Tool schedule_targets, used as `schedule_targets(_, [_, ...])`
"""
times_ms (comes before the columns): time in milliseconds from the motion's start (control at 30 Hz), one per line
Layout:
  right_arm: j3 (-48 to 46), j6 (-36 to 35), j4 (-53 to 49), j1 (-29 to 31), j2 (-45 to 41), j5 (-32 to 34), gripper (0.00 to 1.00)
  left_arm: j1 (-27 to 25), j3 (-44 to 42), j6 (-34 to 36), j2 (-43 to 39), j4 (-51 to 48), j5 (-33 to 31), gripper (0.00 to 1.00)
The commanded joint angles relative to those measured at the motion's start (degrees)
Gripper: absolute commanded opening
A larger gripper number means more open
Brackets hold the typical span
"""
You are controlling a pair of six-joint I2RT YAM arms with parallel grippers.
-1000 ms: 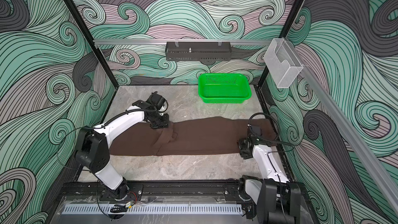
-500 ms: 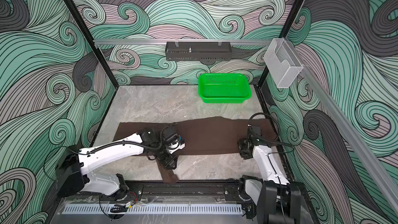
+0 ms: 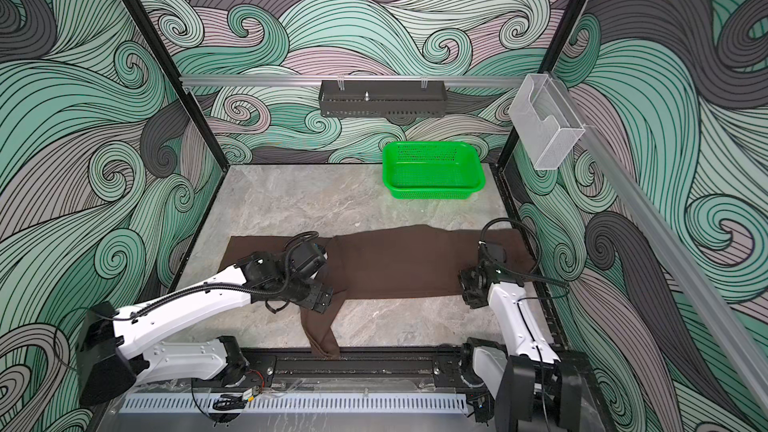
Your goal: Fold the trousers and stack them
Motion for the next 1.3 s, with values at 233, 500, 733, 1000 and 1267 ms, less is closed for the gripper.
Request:
schedule_targets(233, [-0.28, -0.11, -1.27, -0.21, -0.71, 0.20, 0.39, 5.13, -12.47, -12.99, -1.98, 6.56, 7.27, 0.58])
schedule_targets(500, [-0.99, 0.06, -0.89, -0.13, -0.36, 0.36, 0.39, 6.11, -16.53, -13.62, 0.13, 12.38, 12.66, 0.50])
schedule_targets(733, [-0.74, 0.06, -0.86, -0.14, -0.55, 0.39, 0.39, 6.62, -17.65, -14.04, 1.03, 13.10, 13.89, 0.14])
schedule_targets(1000, [-0.70, 0.14, -0.81, -0.20, -0.49, 0.43, 0.39, 8.60, -0.86, -7.76, -5.37, -9.44, 0.11, 0.00])
schedule_targets(1267, [-0.78, 0.10, -0.65, -0.16, 0.22, 1.05, 0.39, 22.53, 11.57, 5.33, -4.13, -19.83, -9.65, 0.02])
